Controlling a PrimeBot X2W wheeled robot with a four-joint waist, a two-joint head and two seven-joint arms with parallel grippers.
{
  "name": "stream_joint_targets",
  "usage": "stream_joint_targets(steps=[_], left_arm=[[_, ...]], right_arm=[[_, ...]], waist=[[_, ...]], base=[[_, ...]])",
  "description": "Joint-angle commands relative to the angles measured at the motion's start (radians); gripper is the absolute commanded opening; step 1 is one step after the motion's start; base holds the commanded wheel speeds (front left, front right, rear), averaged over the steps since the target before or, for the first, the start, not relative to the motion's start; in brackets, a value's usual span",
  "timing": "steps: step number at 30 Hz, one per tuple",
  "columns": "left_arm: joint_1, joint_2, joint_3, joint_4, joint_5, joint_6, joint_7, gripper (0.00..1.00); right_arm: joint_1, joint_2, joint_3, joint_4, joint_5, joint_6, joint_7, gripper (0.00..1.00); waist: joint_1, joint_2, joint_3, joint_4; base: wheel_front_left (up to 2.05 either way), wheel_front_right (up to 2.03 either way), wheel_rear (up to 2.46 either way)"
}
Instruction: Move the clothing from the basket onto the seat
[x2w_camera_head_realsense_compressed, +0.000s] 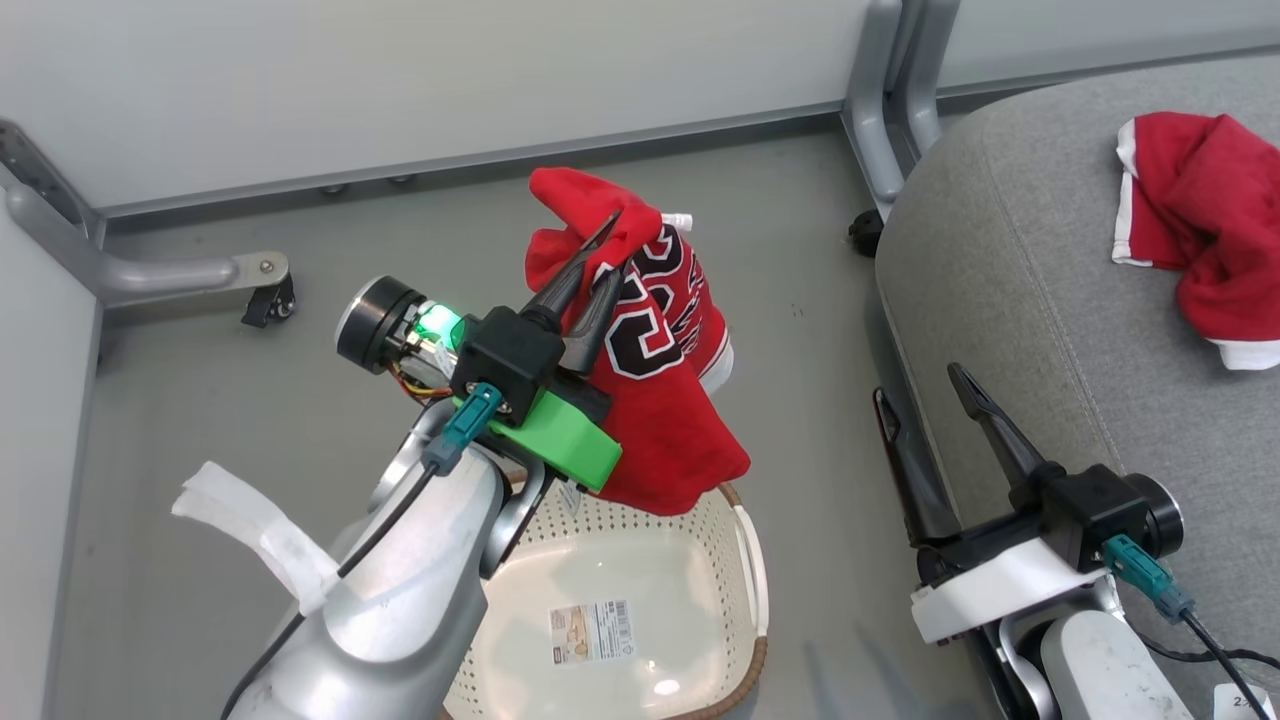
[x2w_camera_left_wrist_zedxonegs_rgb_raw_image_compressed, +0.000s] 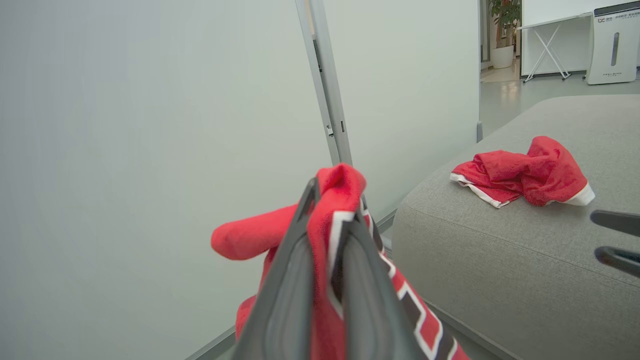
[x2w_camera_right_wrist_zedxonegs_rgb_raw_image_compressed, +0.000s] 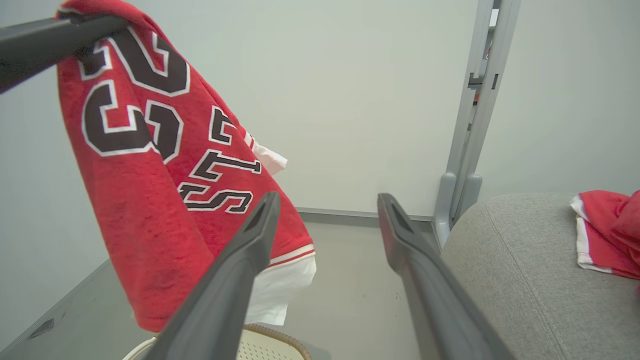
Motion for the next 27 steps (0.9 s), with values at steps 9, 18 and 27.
stream_joint_targets(steps=[9,18,27], left_arm=[[0.031,0.011,0.007,-0.057,0.013,-0.01,-0.003,0.0],[0.031,0.005,0.0,-0.057,0.013,-0.017,-0.003,0.0],[0.001,-0.009,-0.016,-0.061,0.015,-0.024,-0.003,0.0]], right_arm=[[0.026,0.002,0.009,-0.026,0.005,-0.001,-0.005,1.0],[-0.042,-0.003,0.122,-0.109,0.01,-0.001,-0.005,1.0],[-0.13,-0.009,0.258,-0.067,0.006,-0.001,-0.005,1.0]], waist=[[0.0001,0.0097,-0.036,-0.001],[0.0001,0.0097,-0.03,0.01],[0.0001,0.0097,-0.006,0.031]], base=[[0.0,0.0,0.0],[0.0,0.0,0.0],[0.0,0.0,0.0]])
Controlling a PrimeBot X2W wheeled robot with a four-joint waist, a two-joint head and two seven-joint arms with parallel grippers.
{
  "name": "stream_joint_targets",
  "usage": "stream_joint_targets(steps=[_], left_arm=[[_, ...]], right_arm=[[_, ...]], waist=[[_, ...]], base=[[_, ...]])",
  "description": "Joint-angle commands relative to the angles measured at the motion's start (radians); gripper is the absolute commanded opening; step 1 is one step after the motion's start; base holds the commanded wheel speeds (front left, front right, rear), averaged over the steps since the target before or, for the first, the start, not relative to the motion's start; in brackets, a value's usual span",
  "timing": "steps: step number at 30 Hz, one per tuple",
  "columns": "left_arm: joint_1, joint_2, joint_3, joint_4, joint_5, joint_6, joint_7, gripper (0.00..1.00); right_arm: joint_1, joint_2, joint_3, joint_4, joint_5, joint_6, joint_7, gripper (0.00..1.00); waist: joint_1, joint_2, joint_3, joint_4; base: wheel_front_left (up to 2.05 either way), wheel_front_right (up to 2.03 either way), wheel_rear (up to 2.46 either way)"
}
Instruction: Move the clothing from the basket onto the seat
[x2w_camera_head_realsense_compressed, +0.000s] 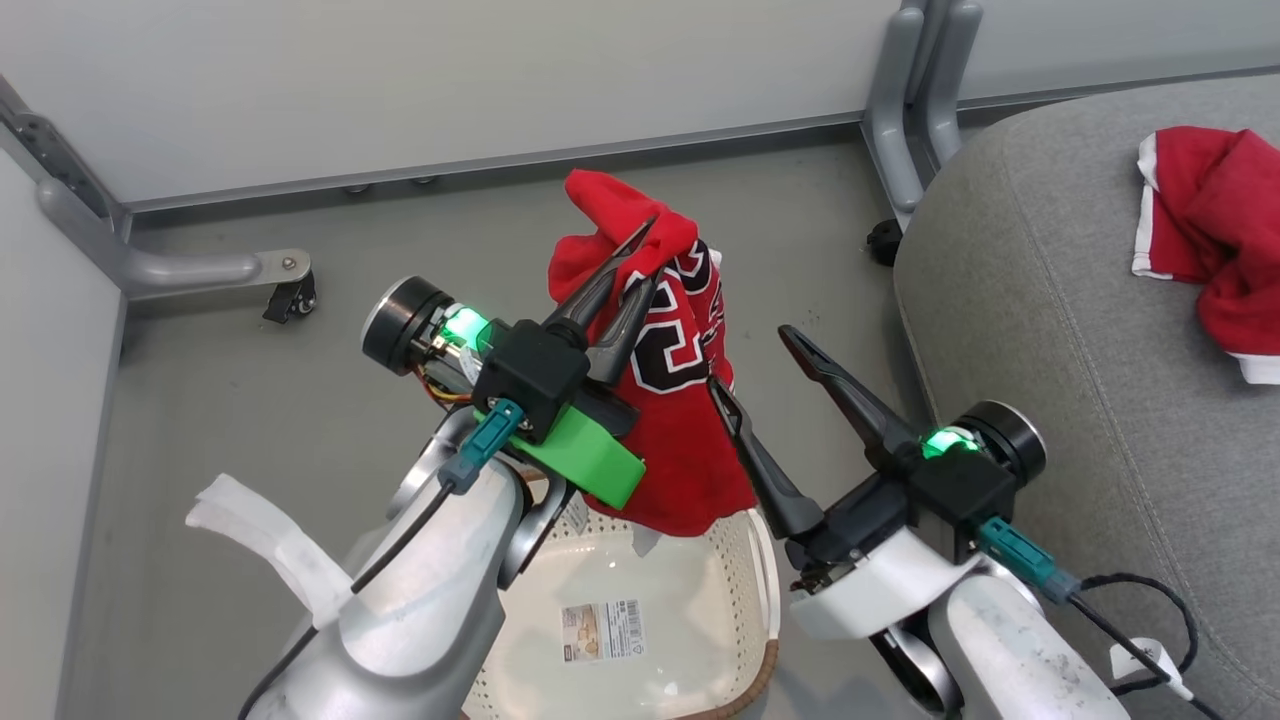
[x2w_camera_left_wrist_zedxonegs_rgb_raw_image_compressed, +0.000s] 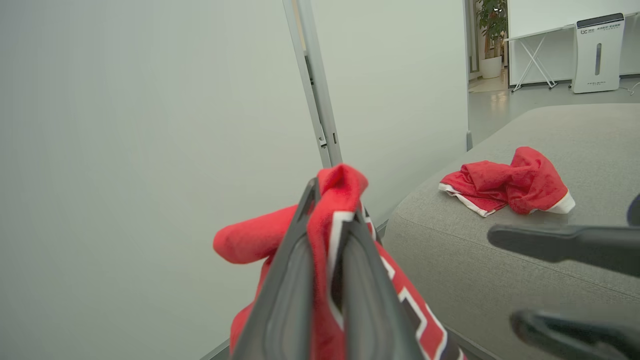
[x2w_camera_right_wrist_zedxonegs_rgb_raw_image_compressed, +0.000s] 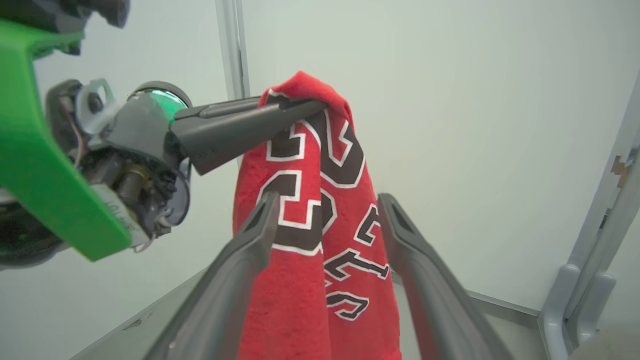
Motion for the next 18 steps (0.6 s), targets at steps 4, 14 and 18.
stream_joint_targets(steps=[4,14,18], left_arm=[[-0.026,-0.008,-0.01,-0.011,0.009,-0.006,-0.003,0.0],[-0.038,-0.022,-0.045,-0.043,0.008,-0.011,-0.003,0.0],[-0.029,-0.025,-0.056,-0.052,-0.001,-0.011,-0.003,0.0]], right_arm=[[-0.05,-0.002,0.037,0.065,-0.011,-0.001,-0.005,1.0],[-0.126,0.013,0.075,0.229,0.01,-0.001,-0.005,1.0],[-0.142,0.019,0.083,0.261,0.031,-0.001,-0.005,1.0]], waist=[[0.0001,0.0097,0.02,0.016],[0.0001,0.0097,0.055,0.044],[0.0001,0.0097,0.061,0.05]], base=[[0.0,0.0,0.0],[0.0,0.0,0.0],[0.0,0.0,0.0]])
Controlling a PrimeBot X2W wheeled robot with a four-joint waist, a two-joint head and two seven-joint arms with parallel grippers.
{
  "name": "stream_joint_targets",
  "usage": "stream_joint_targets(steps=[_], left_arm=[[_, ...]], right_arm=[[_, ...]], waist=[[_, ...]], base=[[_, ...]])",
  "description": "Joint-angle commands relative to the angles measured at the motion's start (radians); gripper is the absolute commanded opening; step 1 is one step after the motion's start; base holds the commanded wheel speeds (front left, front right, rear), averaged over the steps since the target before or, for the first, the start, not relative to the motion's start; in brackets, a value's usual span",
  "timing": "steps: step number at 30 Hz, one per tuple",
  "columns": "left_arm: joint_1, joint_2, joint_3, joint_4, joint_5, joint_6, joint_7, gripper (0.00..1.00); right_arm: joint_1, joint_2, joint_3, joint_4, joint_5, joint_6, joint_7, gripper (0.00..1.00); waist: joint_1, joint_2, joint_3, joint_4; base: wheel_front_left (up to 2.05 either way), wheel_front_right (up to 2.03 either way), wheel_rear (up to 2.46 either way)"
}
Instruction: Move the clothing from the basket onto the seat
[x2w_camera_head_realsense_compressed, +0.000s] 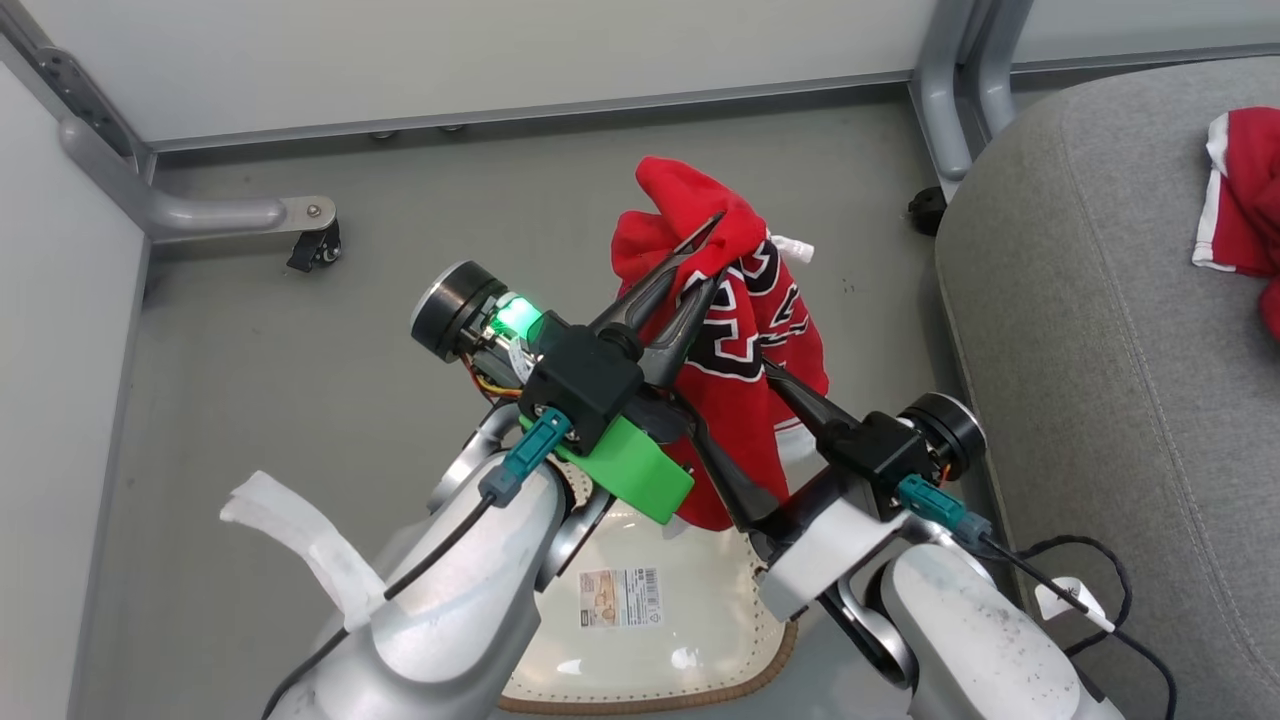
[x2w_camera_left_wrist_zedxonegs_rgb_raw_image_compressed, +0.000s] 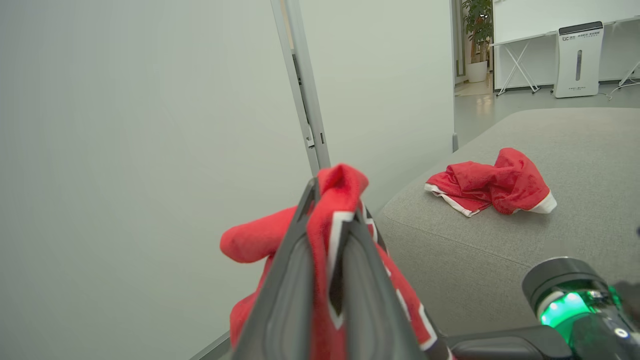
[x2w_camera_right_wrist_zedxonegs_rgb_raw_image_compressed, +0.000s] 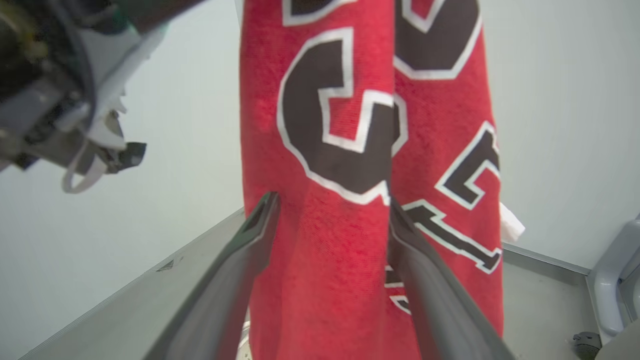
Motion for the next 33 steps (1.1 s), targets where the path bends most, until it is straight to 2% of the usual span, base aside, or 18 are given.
stream_joint_targets(steps=[1,2,3,4,16,17,18,33], left_arm=[[-0.003,-0.002,-0.002,-0.008,-0.002,-0.002,-0.003,0.0],[0.0,-0.003,-0.005,-0.009,-0.004,-0.001,-0.003,0.0],[0.004,-0.003,-0.008,-0.01,-0.007,0.0,-0.003,0.0],[0.006,-0.004,-0.01,-0.011,-0.009,0.001,-0.003,0.0],[0.029,-0.006,-0.011,0.011,-0.024,0.003,-0.003,0.0],[0.034,-0.006,-0.01,0.014,-0.03,0.002,-0.003,0.05],[0.035,-0.007,-0.009,0.012,-0.032,0.0,-0.002,1.0],[0.085,-0.007,0.006,-0.008,0.001,0.008,-0.002,1.0]], right_arm=[[-0.011,-0.003,0.001,0.007,0.018,-0.001,-0.005,1.0],[-0.012,-0.002,0.007,0.01,0.036,-0.001,-0.005,1.0],[-0.017,-0.001,0.011,0.001,0.054,-0.001,-0.005,0.04],[-0.017,-0.001,0.016,0.003,0.066,-0.001,-0.005,0.0],[-0.013,-0.001,0.012,-0.016,0.093,-0.001,-0.005,0.0],[-0.012,-0.001,0.01,-0.017,0.091,-0.001,-0.005,0.0],[-0.011,-0.001,0.006,-0.019,0.09,-0.001,-0.005,0.0],[0.026,-0.001,-0.059,-0.037,0.063,-0.001,-0.005,0.0]], waist=[[0.0,0.0097,0.002,0.004],[0.0,0.0097,0.002,0.005],[0.0,0.0097,0.003,0.007],[0.0,0.0097,0.003,0.007],[0.0,0.0097,-0.007,0.003],[0.0,0.0097,-0.009,0.003],[0.0,0.0097,-0.011,0.002],[0.0,0.0097,-0.047,-0.015]], base=[[0.0,0.0,0.0],[0.0,0.0,0.0],[0.0,0.0,0.0],[0.0,0.0,0.0],[0.0,0.0,0.0],[0.0,0.0,0.0],[0.0,0.0,0.0],[0.0,0.0,0.0]])
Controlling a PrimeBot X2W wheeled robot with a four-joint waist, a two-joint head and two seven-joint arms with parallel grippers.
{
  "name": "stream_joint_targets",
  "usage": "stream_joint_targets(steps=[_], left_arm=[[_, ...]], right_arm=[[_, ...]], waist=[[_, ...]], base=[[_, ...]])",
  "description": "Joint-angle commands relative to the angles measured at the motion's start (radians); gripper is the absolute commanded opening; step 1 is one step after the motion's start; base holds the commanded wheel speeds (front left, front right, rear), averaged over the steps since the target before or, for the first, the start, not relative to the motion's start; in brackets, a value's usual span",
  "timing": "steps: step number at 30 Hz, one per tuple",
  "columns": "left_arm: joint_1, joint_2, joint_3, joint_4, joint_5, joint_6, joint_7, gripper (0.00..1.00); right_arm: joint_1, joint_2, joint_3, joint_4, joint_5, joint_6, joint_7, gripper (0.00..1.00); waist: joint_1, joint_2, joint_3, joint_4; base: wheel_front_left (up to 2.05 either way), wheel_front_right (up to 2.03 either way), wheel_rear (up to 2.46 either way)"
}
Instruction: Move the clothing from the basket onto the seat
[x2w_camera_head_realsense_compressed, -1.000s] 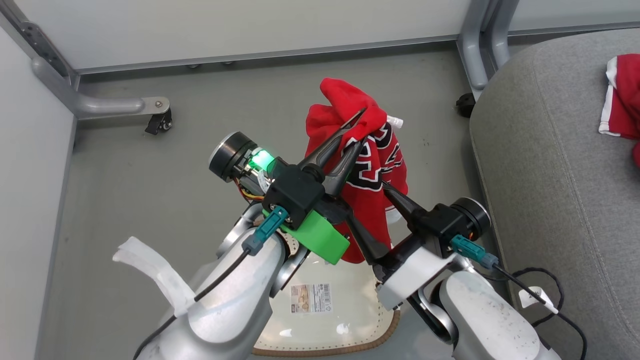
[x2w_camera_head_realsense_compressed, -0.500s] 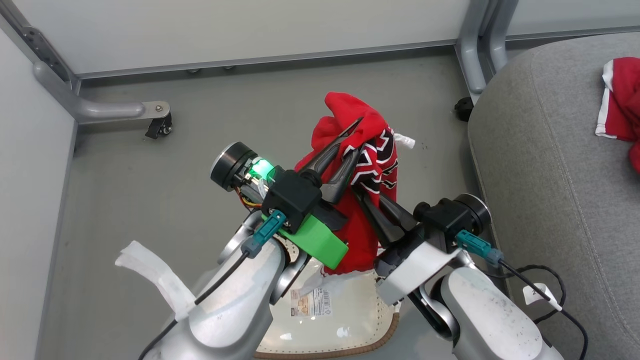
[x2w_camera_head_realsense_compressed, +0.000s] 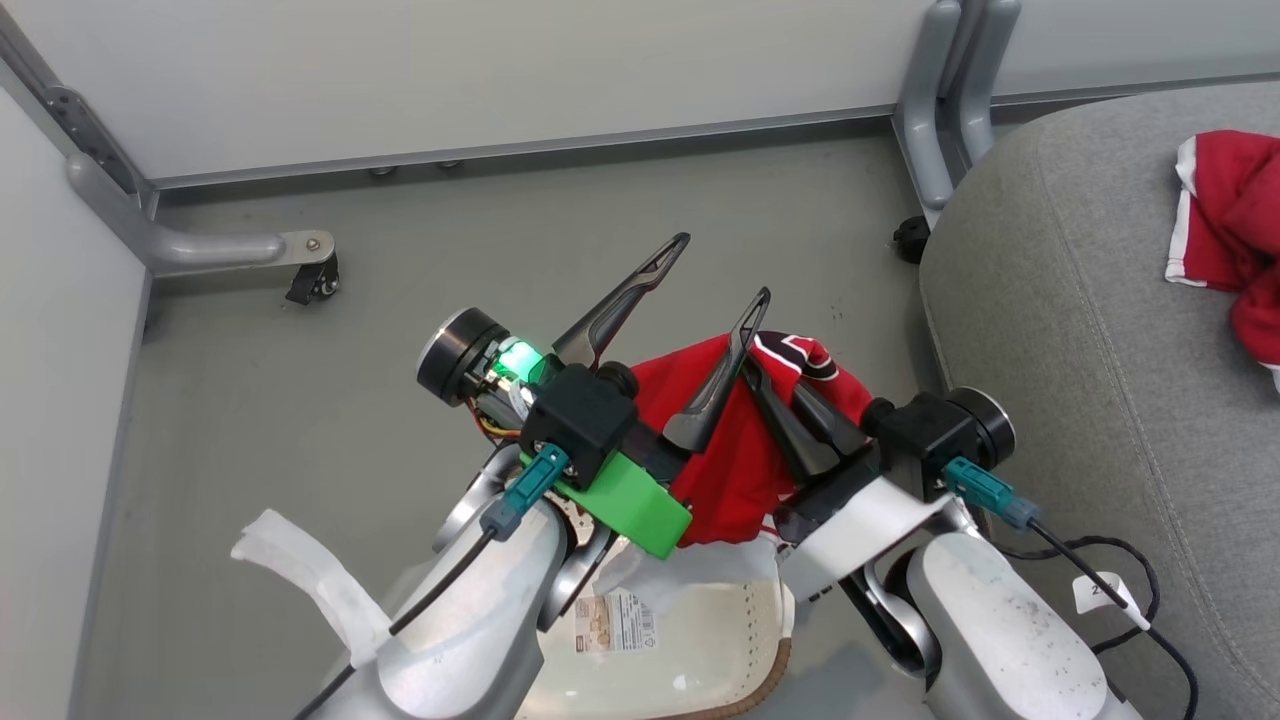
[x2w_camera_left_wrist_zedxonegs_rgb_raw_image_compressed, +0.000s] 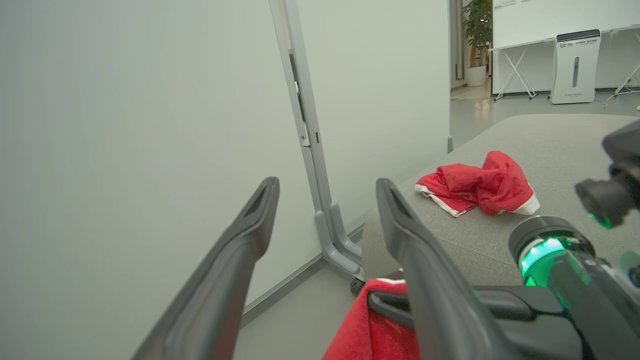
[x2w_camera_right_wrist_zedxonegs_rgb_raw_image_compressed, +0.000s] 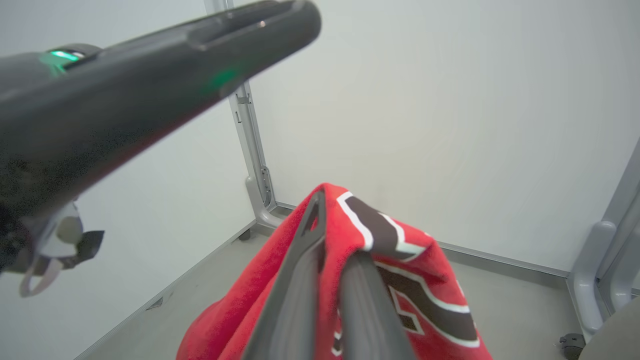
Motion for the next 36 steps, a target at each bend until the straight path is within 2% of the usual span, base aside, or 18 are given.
stream_joint_targets(steps=[1,15,36], left_arm=[[0.022,0.0,0.003,-0.003,0.009,0.004,-0.001,1.0],[0.075,0.013,0.012,-0.011,0.027,-0.008,0.0,1.0],[0.096,0.026,0.002,0.017,0.036,-0.018,-0.001,1.0]], right_arm=[[0.015,-0.003,-0.012,-0.007,-0.01,-0.001,-0.005,0.0],[0.074,-0.005,-0.155,-0.069,-0.093,-0.001,-0.005,0.0],[0.154,-0.041,-0.334,-0.179,-0.131,-0.001,-0.005,0.0]], waist=[[0.0,0.0097,-0.003,-0.006],[0.0,0.0097,-0.009,-0.101],[0.0,0.0097,0.011,-0.309]], base=[[0.0,0.0,0.0],[0.0,0.0,0.0],[0.0,0.0,0.0]])
